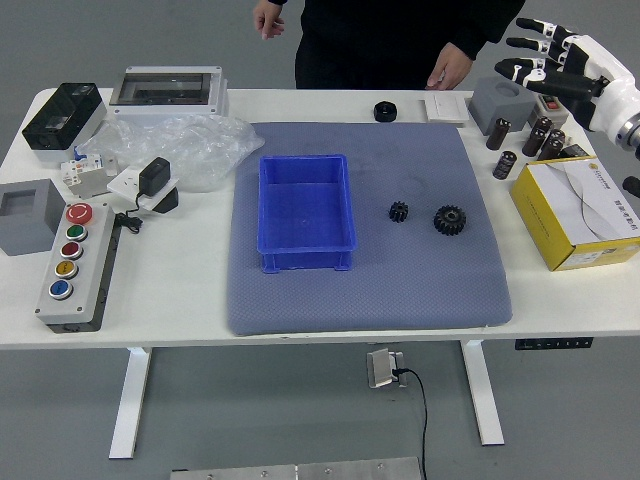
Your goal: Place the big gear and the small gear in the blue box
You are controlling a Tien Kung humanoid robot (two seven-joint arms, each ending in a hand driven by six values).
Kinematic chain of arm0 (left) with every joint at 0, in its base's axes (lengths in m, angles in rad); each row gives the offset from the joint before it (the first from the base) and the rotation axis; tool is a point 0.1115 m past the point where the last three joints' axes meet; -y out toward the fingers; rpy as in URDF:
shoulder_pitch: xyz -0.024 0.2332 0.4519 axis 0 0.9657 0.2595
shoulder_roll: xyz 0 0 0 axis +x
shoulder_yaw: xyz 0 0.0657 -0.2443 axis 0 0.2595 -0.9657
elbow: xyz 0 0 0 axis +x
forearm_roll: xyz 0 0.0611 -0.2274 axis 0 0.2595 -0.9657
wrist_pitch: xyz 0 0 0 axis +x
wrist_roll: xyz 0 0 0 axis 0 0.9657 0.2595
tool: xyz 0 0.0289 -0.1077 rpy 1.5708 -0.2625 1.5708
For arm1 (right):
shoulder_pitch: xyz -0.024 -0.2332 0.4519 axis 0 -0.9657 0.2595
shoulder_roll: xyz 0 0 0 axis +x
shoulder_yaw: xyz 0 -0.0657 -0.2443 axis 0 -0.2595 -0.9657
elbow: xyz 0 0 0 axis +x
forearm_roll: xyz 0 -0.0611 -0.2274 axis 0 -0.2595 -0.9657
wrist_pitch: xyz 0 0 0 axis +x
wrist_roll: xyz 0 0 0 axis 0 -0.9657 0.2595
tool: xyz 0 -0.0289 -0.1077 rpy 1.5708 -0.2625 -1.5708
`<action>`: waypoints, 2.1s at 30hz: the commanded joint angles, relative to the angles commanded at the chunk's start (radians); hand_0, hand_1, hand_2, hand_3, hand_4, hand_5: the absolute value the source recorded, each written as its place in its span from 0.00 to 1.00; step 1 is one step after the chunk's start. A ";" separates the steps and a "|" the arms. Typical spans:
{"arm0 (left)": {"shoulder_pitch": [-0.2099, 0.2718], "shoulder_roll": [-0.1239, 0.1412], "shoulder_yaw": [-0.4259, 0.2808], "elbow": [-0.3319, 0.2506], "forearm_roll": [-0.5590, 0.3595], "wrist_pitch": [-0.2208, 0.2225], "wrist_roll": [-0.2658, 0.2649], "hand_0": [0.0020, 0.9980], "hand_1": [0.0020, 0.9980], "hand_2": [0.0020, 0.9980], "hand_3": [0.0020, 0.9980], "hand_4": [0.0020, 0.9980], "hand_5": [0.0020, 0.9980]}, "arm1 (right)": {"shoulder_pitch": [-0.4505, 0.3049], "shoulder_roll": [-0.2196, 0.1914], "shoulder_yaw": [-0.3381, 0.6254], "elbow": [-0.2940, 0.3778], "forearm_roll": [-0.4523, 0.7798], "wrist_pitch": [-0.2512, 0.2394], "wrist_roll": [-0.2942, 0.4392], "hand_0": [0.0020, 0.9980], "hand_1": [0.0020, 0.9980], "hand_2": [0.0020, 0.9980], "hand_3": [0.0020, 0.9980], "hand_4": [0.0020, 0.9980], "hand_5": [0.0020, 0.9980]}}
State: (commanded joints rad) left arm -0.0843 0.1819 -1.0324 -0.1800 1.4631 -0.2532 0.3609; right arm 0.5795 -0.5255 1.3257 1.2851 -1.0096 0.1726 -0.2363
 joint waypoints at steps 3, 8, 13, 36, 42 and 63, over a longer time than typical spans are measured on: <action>0.000 0.000 0.000 0.000 0.000 0.000 0.000 0.86 0.85 0.85 0.86 0.77 0.41 | 0.014 -0.008 -0.022 0.015 -0.095 0.012 -0.013 0.73 0.71 0.81 0.86 0.74 0.00; 0.000 0.000 -0.001 0.000 -0.001 0.000 0.000 0.86 0.85 0.85 0.86 0.77 0.41 | 0.036 -0.021 -0.072 0.050 -0.261 0.024 -0.034 0.73 0.71 0.82 0.90 0.73 0.00; -0.001 0.000 -0.001 0.000 -0.002 0.000 0.001 0.86 0.84 0.85 0.86 0.77 0.41 | 0.062 -0.031 -0.150 0.089 -0.464 0.033 -0.051 0.77 0.76 0.89 0.90 0.72 0.00; -0.001 0.003 -0.010 0.000 0.013 -0.003 0.004 0.86 0.85 0.85 0.85 0.77 0.41 | 0.146 -0.022 -0.453 0.087 -1.175 0.117 -0.069 0.84 0.79 0.87 0.87 0.79 0.00; 0.000 0.003 -0.011 0.000 0.013 -0.003 0.004 0.86 0.85 0.85 0.86 0.77 0.41 | 0.177 -0.004 -0.523 0.040 -1.215 0.148 -0.058 0.81 0.74 0.80 0.81 0.78 0.00; 0.003 0.006 -0.027 0.000 0.025 -0.003 0.007 0.86 0.85 0.85 0.86 0.77 0.41 | 0.228 0.097 -0.552 -0.167 -1.124 0.295 -0.039 0.79 0.71 0.76 0.80 0.80 0.03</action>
State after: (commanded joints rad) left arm -0.0809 0.1877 -1.0593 -0.1800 1.4882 -0.2564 0.3682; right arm 0.8073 -0.4286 0.7738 1.1181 -2.1340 0.4678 -0.2758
